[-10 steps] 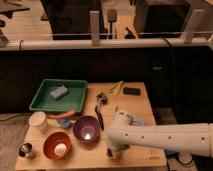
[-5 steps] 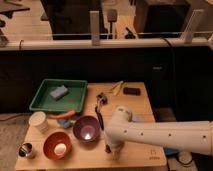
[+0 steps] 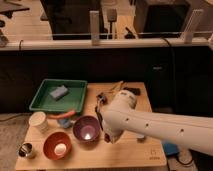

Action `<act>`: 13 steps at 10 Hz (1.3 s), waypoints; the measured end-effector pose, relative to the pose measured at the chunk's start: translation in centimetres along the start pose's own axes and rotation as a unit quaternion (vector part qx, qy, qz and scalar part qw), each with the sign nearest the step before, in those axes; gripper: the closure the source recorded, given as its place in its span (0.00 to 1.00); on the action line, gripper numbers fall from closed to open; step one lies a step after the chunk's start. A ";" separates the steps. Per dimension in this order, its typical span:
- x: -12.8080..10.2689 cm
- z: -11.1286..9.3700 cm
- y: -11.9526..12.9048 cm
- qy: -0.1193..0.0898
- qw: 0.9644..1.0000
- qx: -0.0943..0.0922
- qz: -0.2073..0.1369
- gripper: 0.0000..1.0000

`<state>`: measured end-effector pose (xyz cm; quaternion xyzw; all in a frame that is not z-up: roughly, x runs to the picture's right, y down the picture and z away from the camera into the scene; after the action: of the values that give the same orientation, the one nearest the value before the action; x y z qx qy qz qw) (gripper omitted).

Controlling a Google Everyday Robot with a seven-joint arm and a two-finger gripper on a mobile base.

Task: Place grapes in table surface

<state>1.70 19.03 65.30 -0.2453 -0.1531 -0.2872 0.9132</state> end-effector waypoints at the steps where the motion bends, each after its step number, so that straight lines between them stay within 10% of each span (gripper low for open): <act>1: 0.2 -1.5 -0.2 0.006 1.000 0.005 -0.002 1.00; 6: 0.1 -5.9 -0.5 0.034 0.999 0.022 -0.010 1.00; 13: 1.9 4.1 0.7 0.002 1.000 -0.017 -0.004 1.00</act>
<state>3.06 20.89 69.20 -0.2590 -0.1473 -0.2941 0.9081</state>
